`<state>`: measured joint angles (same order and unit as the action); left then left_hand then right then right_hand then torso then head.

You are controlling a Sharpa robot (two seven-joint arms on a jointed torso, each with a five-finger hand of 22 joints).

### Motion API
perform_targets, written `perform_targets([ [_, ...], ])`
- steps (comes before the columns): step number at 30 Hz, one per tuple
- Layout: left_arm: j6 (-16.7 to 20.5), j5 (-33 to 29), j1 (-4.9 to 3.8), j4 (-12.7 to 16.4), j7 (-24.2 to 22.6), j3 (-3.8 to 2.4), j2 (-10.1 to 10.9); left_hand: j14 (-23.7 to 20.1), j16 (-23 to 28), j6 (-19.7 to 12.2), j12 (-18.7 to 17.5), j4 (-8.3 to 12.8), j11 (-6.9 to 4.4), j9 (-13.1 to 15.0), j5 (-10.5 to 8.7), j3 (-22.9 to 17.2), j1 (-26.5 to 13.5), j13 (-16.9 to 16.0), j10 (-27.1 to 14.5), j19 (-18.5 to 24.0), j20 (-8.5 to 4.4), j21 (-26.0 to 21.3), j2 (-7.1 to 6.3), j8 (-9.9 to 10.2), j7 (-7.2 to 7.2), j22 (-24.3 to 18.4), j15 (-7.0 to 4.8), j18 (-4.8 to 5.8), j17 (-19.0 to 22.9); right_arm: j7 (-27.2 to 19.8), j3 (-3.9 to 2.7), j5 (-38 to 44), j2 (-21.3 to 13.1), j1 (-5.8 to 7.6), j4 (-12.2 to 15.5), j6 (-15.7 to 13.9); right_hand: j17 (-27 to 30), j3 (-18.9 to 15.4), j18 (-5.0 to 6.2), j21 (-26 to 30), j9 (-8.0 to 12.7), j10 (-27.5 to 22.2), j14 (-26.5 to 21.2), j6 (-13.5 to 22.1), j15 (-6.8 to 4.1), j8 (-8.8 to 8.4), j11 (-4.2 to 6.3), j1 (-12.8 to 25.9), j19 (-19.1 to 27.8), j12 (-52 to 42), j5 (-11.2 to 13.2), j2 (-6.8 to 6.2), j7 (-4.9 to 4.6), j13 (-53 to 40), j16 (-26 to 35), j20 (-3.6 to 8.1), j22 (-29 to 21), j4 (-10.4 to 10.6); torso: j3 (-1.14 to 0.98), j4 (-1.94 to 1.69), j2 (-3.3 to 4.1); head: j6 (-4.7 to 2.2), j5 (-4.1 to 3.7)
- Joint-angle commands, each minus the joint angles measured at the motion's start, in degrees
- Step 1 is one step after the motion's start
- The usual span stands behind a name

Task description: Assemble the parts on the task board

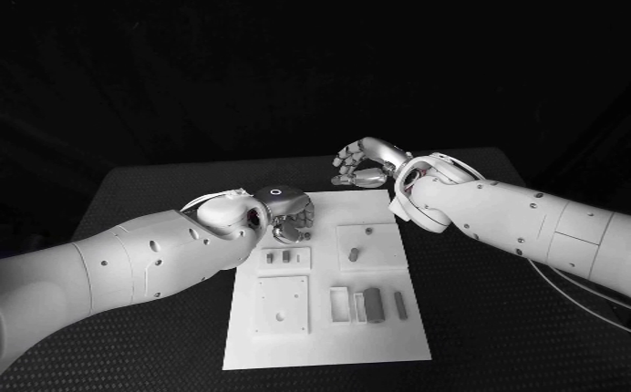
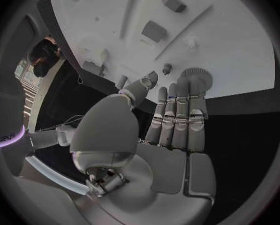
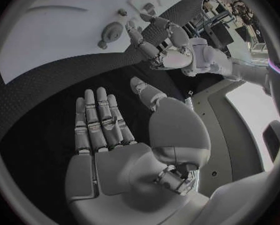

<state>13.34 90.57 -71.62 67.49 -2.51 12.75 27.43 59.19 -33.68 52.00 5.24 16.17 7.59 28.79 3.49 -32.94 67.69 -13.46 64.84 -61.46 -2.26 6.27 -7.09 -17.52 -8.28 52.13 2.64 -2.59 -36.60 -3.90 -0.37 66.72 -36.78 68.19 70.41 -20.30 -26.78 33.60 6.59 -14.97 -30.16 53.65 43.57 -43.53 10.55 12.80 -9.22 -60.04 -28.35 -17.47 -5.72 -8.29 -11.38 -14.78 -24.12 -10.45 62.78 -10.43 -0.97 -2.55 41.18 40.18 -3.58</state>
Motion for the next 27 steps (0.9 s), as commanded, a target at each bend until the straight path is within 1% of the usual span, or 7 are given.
perform_targets([
  [1, -0.9, 2.0, 0.17, -0.5, 1.0, -0.02, -0.4, 0.2, 0.2, 0.4, -0.2, 0.0, -0.12, -0.1, -0.31, 0.2, -0.4, 0.1, 0.6, -0.4, -0.17, -0.1, 0.17, -0.1, -0.11, 0.0, 0.02, -0.20, -0.2, -0.7, -0.02, -0.7, 0.0, -0.02, 0.1, -0.7, 0.1, -0.2, -1.05, 0.4, 0.1, -0.1, -0.1, 0.3, 0.30, 0.12, -0.49, -0.5, 0.4, 0.2, -0.1, 0.07, -1.44, 0.2, 0.2, -0.03, 0.1, 0.1, 0.00, -0.05, -0.06, 0.21, -0.17],
  [8, -0.6, 2.1, 0.77, -1.3, 1.2, -0.02, -1.1, 0.5, 0.2, 0.6, -0.2, 0.0, -0.23, -0.2, -0.28, 0.1, -0.3, 0.2, 0.9, -0.8, -0.41, -0.1, 0.34, -0.1, -0.19, 0.0, -0.14, -0.10, -0.7, -0.7, -0.06, -0.8, -0.1, -0.01, 0.4, -0.7, 0.1, -0.3, -1.06, 0.5, 0.2, -0.1, 0.0, 0.4, 0.34, 0.11, -0.53, -0.5, 0.5, 0.3, -0.1, 0.04, -1.46, 0.4, 0.4, -0.03, 0.2, 0.2, -0.02, -0.11, -0.08, 0.39, -0.28],
  [12, -0.9, 2.1, 0.82, -1.8, 1.2, -0.04, -1.4, 0.6, 0.2, 0.6, -0.3, -0.1, -0.22, -0.2, -0.28, 0.1, -0.4, 0.2, 1.0, -1.0, -0.50, -0.1, 0.45, -0.1, -0.21, 0.0, -0.21, -0.04, -0.9, -0.9, -0.08, -0.8, -0.1, 0.02, 0.5, -1.0, 0.1, -0.3, -1.06, 0.5, 0.2, -0.1, 0.0, 0.4, 0.35, 0.11, -0.53, -0.5, 0.5, 0.3, -0.1, 0.02, -1.46, 0.5, 0.4, -0.03, 0.3, 0.2, 0.03, -0.03, -0.01, 0.43, -0.39],
  [15, -1.5, 2.1, 0.84, -2.2, 1.1, -0.05, -1.7, 0.7, 0.2, 0.6, -0.4, -0.1, -0.22, -0.3, -0.28, 0.1, -0.5, 0.3, 1.0, -1.1, -0.56, -0.1, 0.52, -0.1, -0.21, 0.1, -0.25, -0.03, -1.0, -0.7, -0.10, -0.8, -0.2, 0.06, 0.7, -0.8, 0.1, -0.3, -1.06, 0.5, 0.2, 0.0, 0.0, 0.4, 0.35, 0.11, -0.53, -0.5, 0.5, 0.3, -0.1, 0.02, -1.46, 0.5, 0.4, -0.03, 0.3, 0.2, 0.01, -0.02, 0.01, 0.51, -0.47],
  [17, -1.8, 2.1, 0.97, -2.7, 1.0, -0.05, -1.9, 1.0, 0.1, 0.7, -0.4, -0.1, -0.24, -0.3, -0.29, 0.0, -0.5, 0.3, 1.1, -1.4, -0.72, 0.0, 0.59, -0.1, -0.18, 0.1, -0.38, -0.01, -1.3, -0.6, -0.12, -0.9, -0.2, 0.08, 0.7, -0.7, 0.1, -0.3, -1.07, 0.5, 0.2, 0.0, 0.0, 0.4, 0.36, 0.12, -0.54, -0.5, 0.5, 0.3, -0.1, 0.05, -1.47, 0.6, 0.5, -0.04, 0.3, 0.3, -0.03, -0.01, 0.01, 0.61, -0.52],
  [21, -1.2, 2.1, 1.52, -3.4, 0.9, -0.06, -2.3, 2.0, -0.9, 0.8, -0.6, 0.1, -0.39, -0.5, -0.31, 0.3, -0.4, 0.5, 1.6, -2.6, -1.37, 0.6, 0.54, -0.1, -0.21, 0.8, -0.95, 0.06, -2.6, -0.5, -0.17, -0.9, -0.3, 0.18, 0.9, -0.8, 0.2, -0.3, -1.07, 0.5, 0.3, 0.0, 0.0, 0.4, 0.38, 0.13, -0.55, -0.4, 0.5, 0.3, -0.1, 0.05, -1.48, 0.7, 0.5, -0.05, 0.4, 0.4, -0.06, -0.07, -0.01, 0.70, -0.74],
  [27, -0.7, 2.1, 2.11, -4.0, 0.7, -0.08, -2.9, 2.4, -2.1, 0.7, -0.9, 0.0, -0.43, -0.9, -0.31, 0.5, -0.3, 0.8, 1.6, -3.6, -1.95, 1.2, 0.63, 0.1, -0.27, 1.7, -1.32, 0.17, -3.9, -0.5, -0.19, -0.9, -0.5, 0.33, 1.0, -0.7, 0.2, -0.4, -1.07, 0.6, 0.3, 0.0, 0.0, 0.4, 0.39, 0.14, -0.56, -0.4, 0.5, 0.3, -0.1, 0.02, -1.47, 0.8, 0.6, -0.05, 0.5, 0.5, -0.01, -0.11, -0.01, 0.91, -0.95],
])
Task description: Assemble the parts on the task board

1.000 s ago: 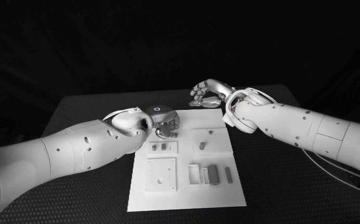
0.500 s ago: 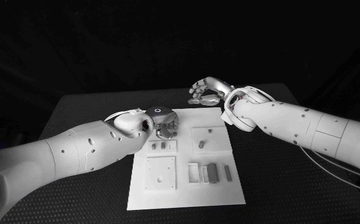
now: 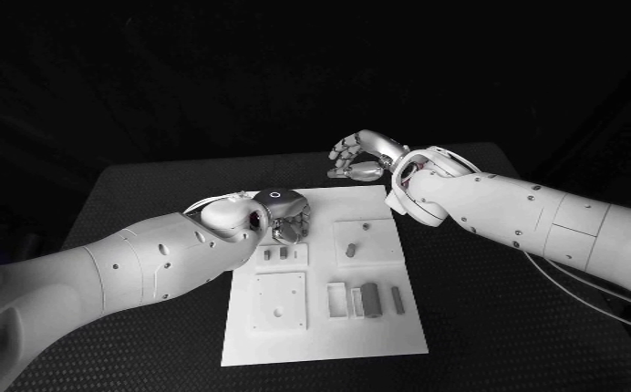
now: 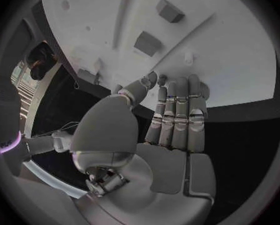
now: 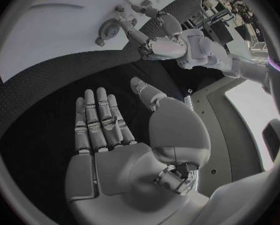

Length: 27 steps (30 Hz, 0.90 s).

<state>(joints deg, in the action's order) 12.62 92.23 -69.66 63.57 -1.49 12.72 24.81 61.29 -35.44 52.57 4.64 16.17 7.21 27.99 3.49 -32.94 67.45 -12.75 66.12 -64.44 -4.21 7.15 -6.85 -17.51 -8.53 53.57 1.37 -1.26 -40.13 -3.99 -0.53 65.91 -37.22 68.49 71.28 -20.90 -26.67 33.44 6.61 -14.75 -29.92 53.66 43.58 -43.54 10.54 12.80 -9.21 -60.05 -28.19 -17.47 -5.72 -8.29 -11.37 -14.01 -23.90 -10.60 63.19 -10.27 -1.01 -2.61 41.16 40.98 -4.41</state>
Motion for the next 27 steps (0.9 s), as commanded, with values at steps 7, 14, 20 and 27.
perform_targets([
  [7, 0.1, 0.4, 0.27, -0.4, -0.1, -0.06, -0.8, 0.8, -1.0, 0.2, -0.5, 0.0, -0.15, -0.3, -0.31, 0.5, 0.0, 0.2, 0.5, -1.2, -0.30, 0.7, 0.51, 0.2, -0.08, 0.9, -0.27, -1.20, -1.1, -0.4, -0.04, -0.1, 0.1, 0.04, 0.0, -0.1, 0.1, -0.2, -1.09, 0.4, 0.1, 0.0, 0.0, 0.4, 0.40, 0.14, -0.56, -0.4, 0.4, 0.3, -0.1, 0.00, -1.47, 0.2, 0.4, 0.10, 0.1, 0.3, 0.00, -0.09, -0.03, 0.40, -0.20],
  [14, 0.3, 0.4, 0.69, -0.5, 0.1, -0.06, -1.0, 1.1, -1.5, 0.2, -0.5, -0.1, -0.23, -0.4, -0.31, 0.4, 0.0, 0.3, 0.6, -1.7, -0.49, 1.0, 0.78, 0.2, -0.21, 1.3, -0.43, -1.28, -1.5, -0.4, -0.04, -0.1, 0.1, 0.04, 0.1, 0.1, 0.1, -0.2, -1.09, 0.4, 0.1, 0.0, 0.1, 0.4, 0.41, 0.16, -0.56, -0.4, 0.4, 0.3, -0.1, 0.01, -1.47, 0.2, 0.5, 0.10, 0.2, 0.4, 0.03, -0.12, -0.11, 0.68, -0.22],
  [20, 1.6, 0.4, 0.76, -0.4, 0.0, -0.07, -0.9, 1.5, -2.0, 0.2, -0.2, -0.1, -0.49, -0.6, -0.31, 0.3, 0.1, 0.3, 1.3, -2.2, -0.68, 1.3, 0.94, 0.3, -0.22, 1.8, -0.66, -1.35, -2.0, -0.4, -0.04, -0.1, 0.1, 0.04, 0.0, 0.1, 0.1, -0.2, -1.09, 0.4, 0.1, 0.0, 0.1, 0.4, 0.42, 0.17, -0.56, -0.4, 0.4, 0.3, -0.1, 0.00, -1.47, 0.3, 0.5, 0.10, 0.2, 0.4, 0.04, -0.03, -0.19, 0.76, -0.26],
  [27, 1.7, 0.2, 0.76, -0.3, -0.1, -0.08, -1.2, 2.2, -2.6, 0.4, 0.3, 0.0, -1.04, -0.7, -0.31, 0.3, 0.1, -0.1, 2.6, -2.9, -1.05, 1.7, 0.90, 0.2, -0.01, 2.4, -1.15, -1.39, -2.6, -0.3, -0.04, -0.1, 0.1, 0.04, 0.0, 0.2, 0.1, -0.2, -1.09, 0.4, 0.1, 0.1, 0.1, 0.4, 0.42, 0.17, -0.56, -0.4, 0.4, 0.3, -0.1, 0.00, -1.47, 0.3, 0.5, 0.10, 0.2, 0.4, 0.09, -0.03, -0.19, 0.77, -0.44],
])
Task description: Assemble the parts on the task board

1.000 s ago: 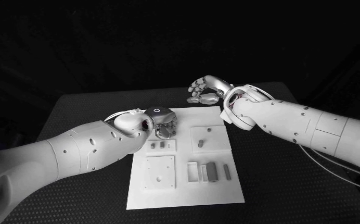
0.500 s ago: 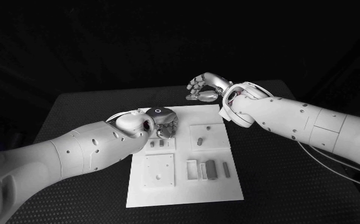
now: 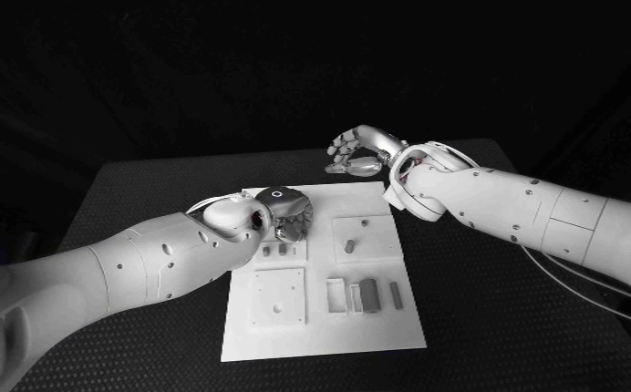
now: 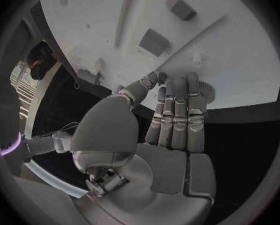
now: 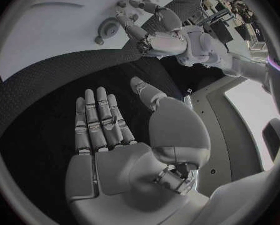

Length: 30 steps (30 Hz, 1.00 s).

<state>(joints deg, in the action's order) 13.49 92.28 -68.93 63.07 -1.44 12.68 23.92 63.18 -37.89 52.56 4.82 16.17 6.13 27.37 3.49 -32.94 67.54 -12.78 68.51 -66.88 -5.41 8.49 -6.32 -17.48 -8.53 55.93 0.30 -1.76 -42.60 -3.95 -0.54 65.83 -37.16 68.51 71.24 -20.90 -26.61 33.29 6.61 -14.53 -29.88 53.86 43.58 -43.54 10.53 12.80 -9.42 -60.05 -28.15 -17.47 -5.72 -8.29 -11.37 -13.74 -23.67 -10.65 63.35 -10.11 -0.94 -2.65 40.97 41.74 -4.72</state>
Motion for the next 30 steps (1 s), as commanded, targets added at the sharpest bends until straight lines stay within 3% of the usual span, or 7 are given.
perform_targets([
  [1, 0.8, 0.1, 0.03, 0.1, -0.1, -0.04, -0.3, 0.3, -0.1, 0.4, 0.1, 0.0, 0.05, -0.1, -0.31, 0.3, 0.1, 0.0, 0.2, -0.4, 0.14, 0.4, 0.37, 0.2, 0.01, 0.1, -0.08, -0.88, -0.1, -0.3, -0.03, 0.0, 0.0, 0.02, 0.1, 0.3, 0.0, -0.1, -1.09, 0.2, 0.1, -0.1, 0.1, 0.4, 0.43, 0.18, -0.35, -0.4, 0.4, 0.3, -0.1, 0.01, -1.47, 0.1, 0.3, 0.15, 0.1, 0.2, 0.02, -0.01, 0.02, 0.03, -0.12],
  [17, -1.8, 1.1, 0.11, -0.7, 0.4, -0.04, -0.9, 0.7, -0.5, 1.1, 0.2, 0.0, -0.23, 0.0, -0.24, -0.1, 0.3, -0.3, 0.8, -0.8, -0.15, 0.6, 1.18, -0.2, -0.11, 0.7, -0.33, -0.83, -0.6, -0.3, -0.03, 0.0, 0.0, 0.02, 0.1, 0.5, 0.1, -0.1, -1.09, 0.3, 0.1, -0.1, 0.1, 0.4, 0.46, 0.20, -0.35, -0.5, 0.4, 0.3, -0.1, 0.01, -1.46, 0.2, 0.4, 0.14, 0.2, 0.3, -0.04, 0.06, 0.02, 0.06, -0.18],
  [19, -1.9, 1.1, 0.20, -0.8, 0.4, -0.04, -0.9, 1.7, -2.2, 1.7, 0.4, 0.2, -0.62, -0.1, -0.14, 0.1, 0.5, -0.6, 1.5, -2.0, -0.67, 1.6, 1.19, -0.5, 0.12, 1.9, -0.84, -0.94, -1.6, -0.3, -0.03, 0.0, 0.0, 0.02, 0.1, 0.5, 0.1, -0.1, -1.09, 0.3, 0.1, -0.1, 0.1, 0.4, 0.46, 0.21, -0.35, -0.5, 0.4, 0.3, -0.1, 0.02, -1.46, 0.3, 0.4, 0.14, 0.2, 0.3, -0.01, 0.06, 0.07, 0.09, -0.29],
  [30, -1.0, 1.2, 0.58, -1.6, 0.6, -0.05, -1.3, 1.1, -2.7, 1.8, 0.1, 0.1, -0.56, -0.2, -0.12, -0.1, 0.6, -0.6, 1.3, -1.6, -0.70, 1.6, 1.33, -0.4, 0.12, 2.6, -0.77, -0.79, -1.9, -0.3, -0.03, 0.0, -0.2, 0.02, 0.2, 0.5, 0.1, -0.1, -1.11, 0.4, 0.2, -0.1, 0.0, 0.4, 0.50, 0.25, -0.35, -0.5, 0.5, 0.3, -0.1, 0.00, -1.44, 0.5, 0.5, 0.12, 0.3, 0.3, 0.09, -0.04, 0.01, 0.26, -0.64],
])
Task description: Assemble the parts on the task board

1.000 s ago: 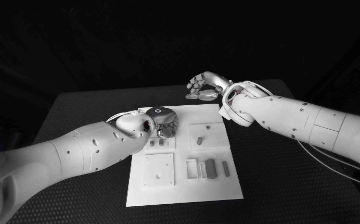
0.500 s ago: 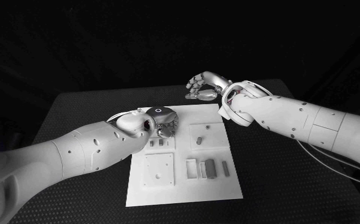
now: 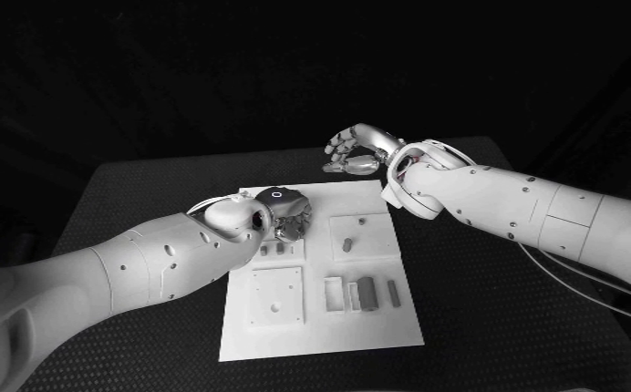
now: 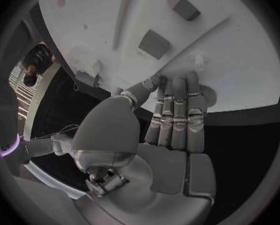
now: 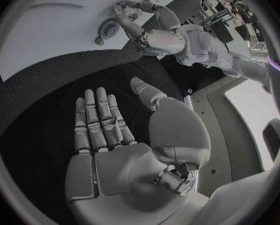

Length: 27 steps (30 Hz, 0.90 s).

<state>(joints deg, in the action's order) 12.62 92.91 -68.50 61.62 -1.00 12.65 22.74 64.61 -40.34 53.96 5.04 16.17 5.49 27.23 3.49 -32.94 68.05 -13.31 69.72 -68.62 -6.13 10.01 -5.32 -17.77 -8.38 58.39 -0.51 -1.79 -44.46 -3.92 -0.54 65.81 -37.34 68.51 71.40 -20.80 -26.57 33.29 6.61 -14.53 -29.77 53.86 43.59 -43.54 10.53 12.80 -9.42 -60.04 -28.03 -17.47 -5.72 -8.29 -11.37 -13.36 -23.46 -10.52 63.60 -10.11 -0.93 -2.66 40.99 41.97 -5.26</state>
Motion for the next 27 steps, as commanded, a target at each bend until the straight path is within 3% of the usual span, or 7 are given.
perform_targets([
  [1, -0.1, 0.5, 0.19, -0.3, 0.2, -0.02, -0.2, -0.4, -0.3, 0.4, -0.1, 0.1, 0.06, -0.1, -0.13, -0.1, 0.1, -0.1, 0.2, 0.2, 0.01, 0.1, 0.38, -0.2, -0.01, 0.2, 0.02, -0.76, -0.1, -0.4, -0.03, 0.0, 0.0, 0.01, 0.1, 0.4, 0.1, -0.1, -1.12, 0.4, 0.1, -0.1, 0.0, 0.4, 0.51, 0.25, -0.35, -0.5, 0.4, 0.3, -0.1, 0.01, -1.44, 0.1, 0.3, -0.01, 0.1, 0.4, 0.05, 0.03, 0.01, 0.01, -0.06],
  [10, 0.5, 0.5, 0.61, -1.2, 0.3, -0.03, -0.4, -0.3, -0.7, 0.7, -0.1, 0.0, -0.05, -0.1, -0.11, -0.4, 0.3, -0.2, 0.4, 0.0, -0.10, 0.2, 1.07, -0.3, 0.09, 0.6, -0.08, -0.80, -0.3, -0.4, -0.03, 0.0, 0.1, 0.02, 0.0, 0.5, 0.1, -0.2, -1.12, 0.4, 0.1, 0.0, 0.0, 0.4, 0.53, 0.27, -0.36, -0.5, 0.4, 0.3, -0.1, 0.00, -1.44, 0.2, 0.4, -0.02, 0.1, 0.4, 0.01, 0.01, -0.01, 0.04, -0.15],
  [27, 2.0, 0.4, 1.43, -4.0, -1.1, -0.02, -1.4, 0.3, -1.6, 1.9, 0.2, 0.0, -0.51, -0.1, 0.06, -1.4, 0.8, -0.7, 1.7, -0.6, -0.42, 0.6, 1.11, -0.9, 0.57, 1.8, -0.50, -0.84, -0.5, -0.4, -0.03, -0.1, 0.3, 0.05, -0.1, 0.5, 0.1, -0.2, -1.13, 0.5, 0.2, 0.0, 0.0, 0.4, 0.55, 0.28, -0.36, -0.5, 0.4, 0.3, -0.1, 0.00, -1.44, 0.3, 0.4, -0.03, 0.2, 0.4, -0.03, 0.05, 0.00, 0.06, -0.26],
])
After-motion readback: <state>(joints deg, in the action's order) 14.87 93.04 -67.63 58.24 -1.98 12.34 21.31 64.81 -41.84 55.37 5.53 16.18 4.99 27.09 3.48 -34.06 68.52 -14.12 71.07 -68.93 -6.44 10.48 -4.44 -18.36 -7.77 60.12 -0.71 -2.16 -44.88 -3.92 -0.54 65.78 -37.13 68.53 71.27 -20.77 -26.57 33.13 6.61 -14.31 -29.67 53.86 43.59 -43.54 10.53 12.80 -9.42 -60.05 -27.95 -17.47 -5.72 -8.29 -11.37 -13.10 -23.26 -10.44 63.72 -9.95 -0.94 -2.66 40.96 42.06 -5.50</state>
